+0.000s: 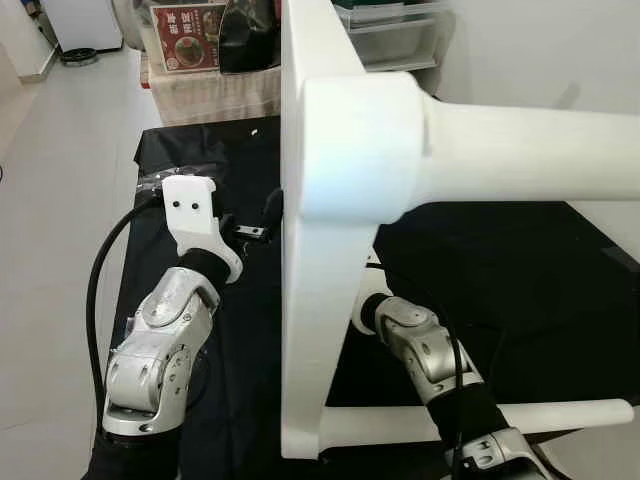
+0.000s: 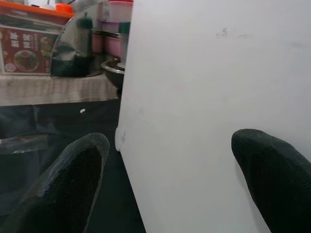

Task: Building children table

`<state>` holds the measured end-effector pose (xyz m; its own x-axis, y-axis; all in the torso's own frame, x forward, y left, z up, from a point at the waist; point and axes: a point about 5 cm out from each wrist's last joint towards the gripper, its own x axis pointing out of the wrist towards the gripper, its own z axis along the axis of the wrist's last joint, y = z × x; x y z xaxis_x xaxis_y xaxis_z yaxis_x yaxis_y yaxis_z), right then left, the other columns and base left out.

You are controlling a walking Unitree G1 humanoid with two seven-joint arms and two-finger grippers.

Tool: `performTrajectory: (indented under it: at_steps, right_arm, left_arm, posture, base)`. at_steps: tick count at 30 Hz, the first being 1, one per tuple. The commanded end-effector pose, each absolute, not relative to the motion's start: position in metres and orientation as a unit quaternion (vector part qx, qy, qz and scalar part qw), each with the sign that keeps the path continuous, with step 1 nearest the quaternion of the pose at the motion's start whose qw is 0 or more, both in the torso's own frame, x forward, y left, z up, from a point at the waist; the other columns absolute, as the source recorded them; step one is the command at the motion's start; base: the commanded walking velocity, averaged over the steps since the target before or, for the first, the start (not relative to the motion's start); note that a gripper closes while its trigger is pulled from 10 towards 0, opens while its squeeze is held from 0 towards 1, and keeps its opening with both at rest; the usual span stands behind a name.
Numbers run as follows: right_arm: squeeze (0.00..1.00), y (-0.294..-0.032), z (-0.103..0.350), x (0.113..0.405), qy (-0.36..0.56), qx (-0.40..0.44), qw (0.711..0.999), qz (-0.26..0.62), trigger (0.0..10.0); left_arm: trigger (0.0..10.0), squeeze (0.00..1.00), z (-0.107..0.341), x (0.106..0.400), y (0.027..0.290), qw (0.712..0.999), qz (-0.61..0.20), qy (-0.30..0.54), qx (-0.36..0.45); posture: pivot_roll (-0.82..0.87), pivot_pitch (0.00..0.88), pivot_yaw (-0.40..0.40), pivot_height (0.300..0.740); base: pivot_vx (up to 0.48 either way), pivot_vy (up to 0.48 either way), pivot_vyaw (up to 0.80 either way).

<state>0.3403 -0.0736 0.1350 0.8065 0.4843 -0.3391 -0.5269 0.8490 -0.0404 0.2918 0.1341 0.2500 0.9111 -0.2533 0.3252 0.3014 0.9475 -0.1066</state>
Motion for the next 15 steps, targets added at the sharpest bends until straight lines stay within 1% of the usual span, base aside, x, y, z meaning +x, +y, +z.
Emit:
performTrajectory:
  at_steps: [1, 5, 7, 8, 10, 11, 12, 13, 15]
  right_arm:
    - [0.00, -0.052, 0.154, 0.339, 0.119, -0.055, 0.940, 0.315, 10.0]
    - [0.00, -0.062, 0.149, 0.346, 0.127, -0.087, 0.947, 0.282, 10.0]
    - [0.00, -0.084, 0.146, 0.361, 0.136, -0.111, 0.962, 0.207, 10.0]
    - [0.00, -0.084, 0.146, 0.361, 0.136, -0.111, 0.962, 0.207, 10.0]
    - [0.00, -0.107, 0.152, 0.378, 0.126, -0.128, 0.975, 0.129, 10.0]
    - [0.00, -0.107, 0.152, 0.378, 0.126, -0.128, 0.975, 0.129, 10.0]
    - [0.00, -0.114, 0.155, 0.384, 0.122, -0.131, 0.979, 0.102, 10.0]
    - [0.00, -0.114, 0.155, 0.384, 0.122, -0.131, 0.979, 0.102, 10.0]
    - [0.00, -0.119, 0.170, 0.395, 0.100, -0.128, 0.984, 0.076, 10.0]
  left_arm:
    - [10.0, 0.00, 0.255, 0.291, 0.132, 0.973, -0.149, -0.161, -0.075]
    - [10.0, 0.00, 0.255, 0.291, 0.133, 0.973, -0.145, -0.162, -0.072]
    - [10.0, 0.00, 0.256, 0.289, 0.136, 0.975, -0.136, -0.163, -0.068]
    - [10.0, 0.00, 0.256, 0.289, 0.136, 0.975, -0.136, -0.163, -0.068]
    - [10.0, 0.00, 0.258, 0.284, 0.147, 0.978, -0.109, -0.166, -0.061]
    - [10.0, 0.00, 0.258, 0.284, 0.147, 0.978, -0.109, -0.166, -0.061]
    - [10.0, 0.00, 0.258, 0.281, 0.154, 0.980, -0.094, -0.167, -0.054]
    - [10.0, 0.00, 0.258, 0.281, 0.154, 0.980, -0.094, -0.167, -0.054]
    - [10.0, 0.00, 0.261, 0.270, 0.172, 0.983, -0.051, -0.172, -0.037]
  posture:
    - [0.15, 0.098, -0.030, 0.740]
    - [0.16, 0.103, -0.037, 0.740]
    - [0.18, 0.109, -0.044, 0.740]
    - [0.18, 0.109, -0.044, 0.740]
    - [0.21, 0.138, -0.058, 0.740]
    - [0.21, 0.138, -0.058, 0.740]
    - [0.22, 0.140, -0.061, 0.740]
    - [0.22, 0.140, -0.061, 0.740]
    - [0.28, 0.182, -0.088, 0.740]
  base:
    - [0.000, 0.000, 0.00]
    - [0.000, 0.000, 0.00]
    - [0.000, 0.000, 0.00]
    - [0.000, 0.000, 0.00]
    - [0.000, 0.000, 0.00]
    - [0.000, 0.000, 0.00]
    - [0.000, 0.000, 0.00]
    - [0.000, 0.000, 0.00]
    - [0.000, 0.000, 0.00]
